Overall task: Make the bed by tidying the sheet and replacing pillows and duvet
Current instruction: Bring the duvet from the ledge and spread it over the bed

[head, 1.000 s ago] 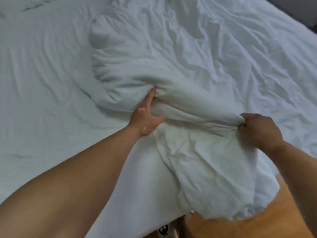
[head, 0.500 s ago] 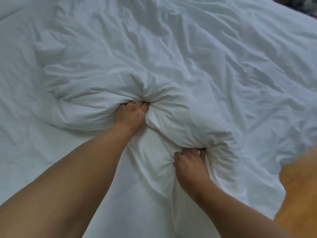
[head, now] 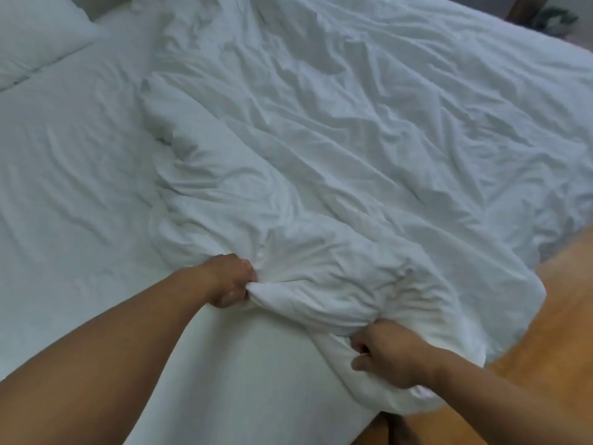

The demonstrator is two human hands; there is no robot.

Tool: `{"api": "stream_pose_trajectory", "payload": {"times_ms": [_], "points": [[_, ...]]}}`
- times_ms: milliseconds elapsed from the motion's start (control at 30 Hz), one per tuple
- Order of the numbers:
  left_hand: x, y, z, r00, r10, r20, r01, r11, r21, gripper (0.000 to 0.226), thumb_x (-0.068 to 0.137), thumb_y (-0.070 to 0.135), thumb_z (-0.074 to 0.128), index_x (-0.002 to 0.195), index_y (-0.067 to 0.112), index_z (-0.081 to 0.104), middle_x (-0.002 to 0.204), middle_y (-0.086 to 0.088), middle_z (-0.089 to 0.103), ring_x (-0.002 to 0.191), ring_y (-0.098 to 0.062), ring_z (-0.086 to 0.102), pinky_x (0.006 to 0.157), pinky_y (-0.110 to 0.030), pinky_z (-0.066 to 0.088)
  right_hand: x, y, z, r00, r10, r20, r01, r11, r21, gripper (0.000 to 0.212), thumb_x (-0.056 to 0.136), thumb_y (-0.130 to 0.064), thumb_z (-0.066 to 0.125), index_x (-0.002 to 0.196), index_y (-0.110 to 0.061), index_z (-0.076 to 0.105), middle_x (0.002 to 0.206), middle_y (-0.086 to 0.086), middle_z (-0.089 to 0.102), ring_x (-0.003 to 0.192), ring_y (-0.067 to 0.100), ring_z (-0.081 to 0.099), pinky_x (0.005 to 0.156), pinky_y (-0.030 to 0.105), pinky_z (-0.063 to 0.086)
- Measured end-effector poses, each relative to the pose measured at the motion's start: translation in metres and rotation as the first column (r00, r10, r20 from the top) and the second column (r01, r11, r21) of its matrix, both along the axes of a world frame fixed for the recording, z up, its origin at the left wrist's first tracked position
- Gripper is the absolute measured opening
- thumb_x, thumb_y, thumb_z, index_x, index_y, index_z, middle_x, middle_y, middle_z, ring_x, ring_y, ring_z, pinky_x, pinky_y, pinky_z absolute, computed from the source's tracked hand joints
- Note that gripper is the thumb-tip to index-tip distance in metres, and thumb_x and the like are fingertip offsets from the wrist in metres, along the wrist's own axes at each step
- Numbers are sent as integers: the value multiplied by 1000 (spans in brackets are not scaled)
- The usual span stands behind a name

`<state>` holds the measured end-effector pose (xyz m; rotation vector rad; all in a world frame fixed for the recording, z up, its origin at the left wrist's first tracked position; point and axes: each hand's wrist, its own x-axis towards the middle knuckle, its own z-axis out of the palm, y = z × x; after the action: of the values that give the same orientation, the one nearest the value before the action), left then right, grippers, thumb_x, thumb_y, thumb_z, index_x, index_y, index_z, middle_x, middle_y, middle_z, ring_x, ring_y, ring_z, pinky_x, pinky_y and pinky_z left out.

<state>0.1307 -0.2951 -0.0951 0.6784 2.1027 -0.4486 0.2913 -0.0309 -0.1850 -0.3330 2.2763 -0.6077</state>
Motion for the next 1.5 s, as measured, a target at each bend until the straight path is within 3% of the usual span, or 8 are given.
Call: {"api": "stream_pose_trajectory", "payload": {"times_ms": [233, 400, 633, 800, 900, 1200, 1300, 1500], "points": [[39, -121, 54, 989, 87, 116, -76, 993, -92, 16, 91, 26, 59, 99, 22, 73, 108, 1, 70, 102, -20, 63, 89, -33, 49, 107, -109, 23, 970, 244, -5, -243, 961, -134, 39, 80, -55, 53, 76, -17, 50, 74, -1, 57, 74, 13, 48, 108, 23, 30], [102, -155, -14, 767, 328, -551, -200, 939, 281, 42, 85, 50, 68, 112, 18, 66, 115, -9, 61, 107, -33, 57, 86, -42, 47, 105, -116, 20, 982, -81, -172, 130, 947, 295, 11, 87, -34, 45, 87, -26, 54, 94, -3, 70, 85, 19, 61, 83, 31, 47], [184, -137, -120, 732, 681, -20, -598, 656, 461, 77, 77, 60, 56, 139, 14, 58, 144, -11, 55, 134, -33, 48, 108, -38, 43, 121, -200, -33, 867, -470, -166, 493, 857, 149, 111, 64, -71, 68, 150, -14, 25, 137, 4, 48, 124, 25, 48, 103, 36, 45], [177, -102, -129, 142, 874, 465, -794, -180, 581, 65, 73, 31, 68, 135, 12, 62, 134, -7, 65, 127, -29, 59, 107, -38, 48, 115, -189, -51, 859, -369, -355, 442, 884, 151, 66, 87, -44, 63, 143, -18, 41, 104, 2, 66, 93, 27, 62, 71, 35, 41], [196, -86, -135, 37, 678, 735, -717, -494, 492, 70, 71, 27, 70, 139, 19, 58, 136, 3, 65, 127, -20, 60, 108, -47, 48, 130, -178, -39, 916, -296, -270, 331, 939, 93, 54, 87, -50, 59, 133, -25, 45, 97, 0, 67, 85, 23, 61, 70, 32, 39], [327, -128, -96, -48, 870, 491, -791, -334, 513, 55, 80, 43, 81, 127, 24, 58, 114, 9, 68, 106, -13, 65, 93, -33, 52, 194, -166, -6, 948, -318, 2, 318, 947, 45, 40, 71, -59, 66, 100, -37, 49, 92, -15, 62, 85, 8, 59, 77, 28, 51], [372, -165, -91, -78, 959, 273, -803, -223, 553, 41, 85, 41, 75, 113, 18, 55, 107, -7, 68, 102, -33, 64, 85, -37, 50, 214, -224, 3, 931, -290, -221, 312, 947, 73, 51, 71, -30, 60, 122, -31, 51, 115, -13, 54, 106, 15, 56, 91, 28, 45], [386, -204, -106, 287, 911, 297, -791, 50, 610, 34, 96, 37, 61, 119, 20, 43, 101, 4, 67, 96, -19, 68, 82, -31, 56, 204, -369, 18, 761, -573, -303, 541, 819, -191, 58, 86, -54, 56, 135, -24, 48, 128, -7, 49, 115, 13, 51, 97, 24, 43]]}}
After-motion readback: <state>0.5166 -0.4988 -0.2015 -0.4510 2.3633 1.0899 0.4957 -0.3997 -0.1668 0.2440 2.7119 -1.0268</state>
